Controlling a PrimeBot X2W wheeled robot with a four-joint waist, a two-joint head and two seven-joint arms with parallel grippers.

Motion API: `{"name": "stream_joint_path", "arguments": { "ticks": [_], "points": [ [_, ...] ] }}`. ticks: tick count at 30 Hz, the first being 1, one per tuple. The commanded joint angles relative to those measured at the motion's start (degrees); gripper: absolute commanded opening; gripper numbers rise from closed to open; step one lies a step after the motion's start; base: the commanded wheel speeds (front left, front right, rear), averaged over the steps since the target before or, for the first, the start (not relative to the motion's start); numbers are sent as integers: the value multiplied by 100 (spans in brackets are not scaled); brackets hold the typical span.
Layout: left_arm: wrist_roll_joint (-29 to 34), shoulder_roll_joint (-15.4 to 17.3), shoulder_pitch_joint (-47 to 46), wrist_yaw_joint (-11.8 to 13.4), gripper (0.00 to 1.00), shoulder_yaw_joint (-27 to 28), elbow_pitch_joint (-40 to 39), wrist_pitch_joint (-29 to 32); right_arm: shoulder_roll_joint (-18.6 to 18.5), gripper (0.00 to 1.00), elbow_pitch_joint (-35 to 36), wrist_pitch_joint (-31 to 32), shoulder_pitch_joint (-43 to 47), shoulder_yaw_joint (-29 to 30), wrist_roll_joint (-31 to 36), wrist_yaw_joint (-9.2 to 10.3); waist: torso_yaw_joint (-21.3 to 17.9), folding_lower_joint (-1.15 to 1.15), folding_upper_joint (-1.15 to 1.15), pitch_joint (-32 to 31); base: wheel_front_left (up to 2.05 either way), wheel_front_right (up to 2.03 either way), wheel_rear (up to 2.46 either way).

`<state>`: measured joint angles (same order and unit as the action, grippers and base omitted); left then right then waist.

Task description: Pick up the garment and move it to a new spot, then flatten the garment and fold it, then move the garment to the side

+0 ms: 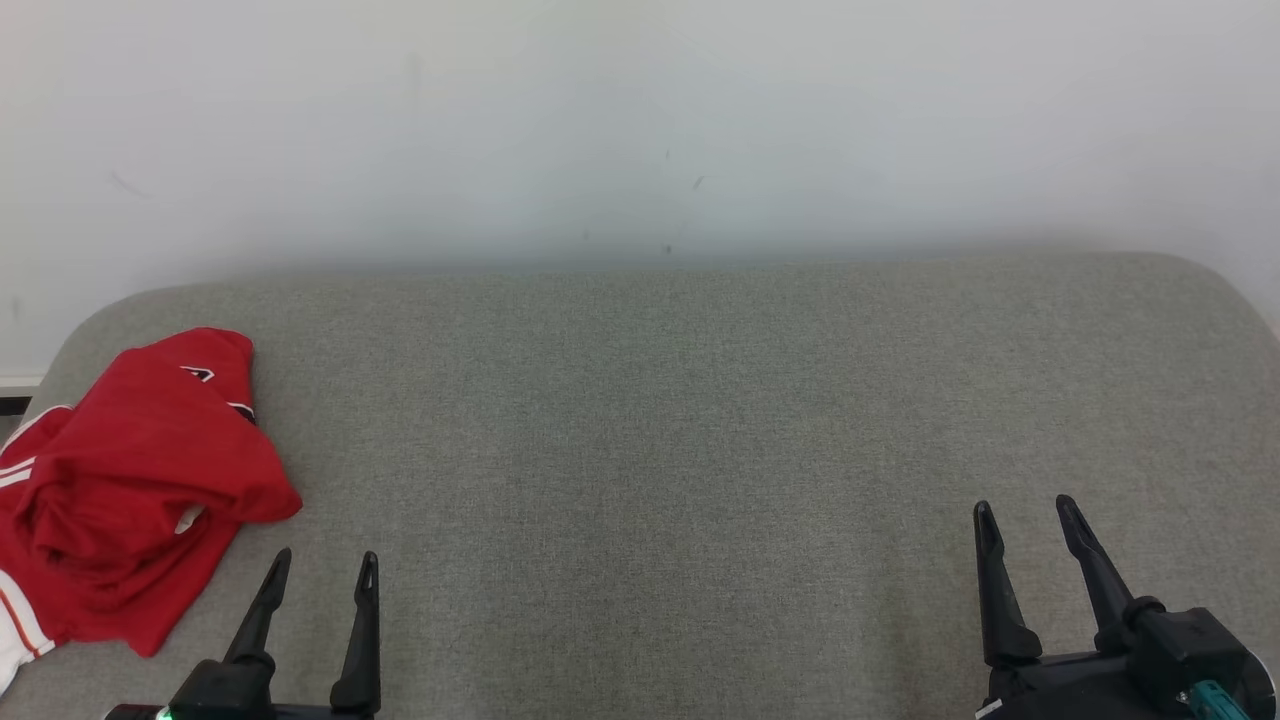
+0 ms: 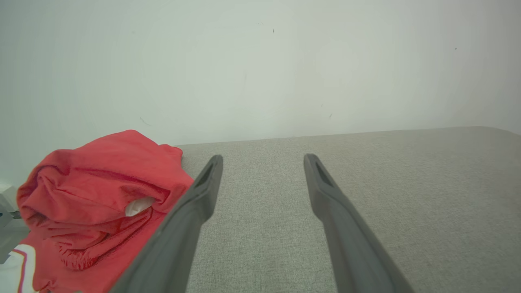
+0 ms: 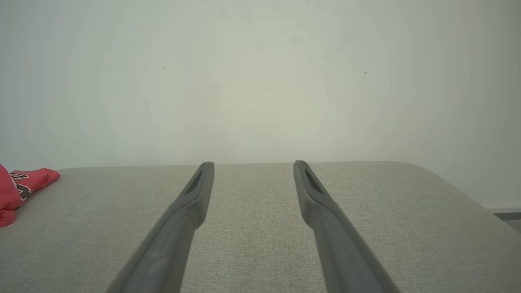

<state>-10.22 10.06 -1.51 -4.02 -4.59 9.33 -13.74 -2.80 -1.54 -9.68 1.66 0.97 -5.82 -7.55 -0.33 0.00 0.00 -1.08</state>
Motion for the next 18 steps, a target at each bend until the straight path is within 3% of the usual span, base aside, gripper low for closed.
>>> {"name": "stream_joint_path", "arguments": {
  "ticks": [1,18],
  "points": [
    [-26,9,68,5,100,7,-35,14,-15,100,20,-2,43,14,5,12,0,0,0,-2,0,0,0],
    [-212,54,125,46,100,-35,-242,307,-15,100,-28,40,21,35,-103,12,-6,0,0,-11,0,0,0]
  ]
}}
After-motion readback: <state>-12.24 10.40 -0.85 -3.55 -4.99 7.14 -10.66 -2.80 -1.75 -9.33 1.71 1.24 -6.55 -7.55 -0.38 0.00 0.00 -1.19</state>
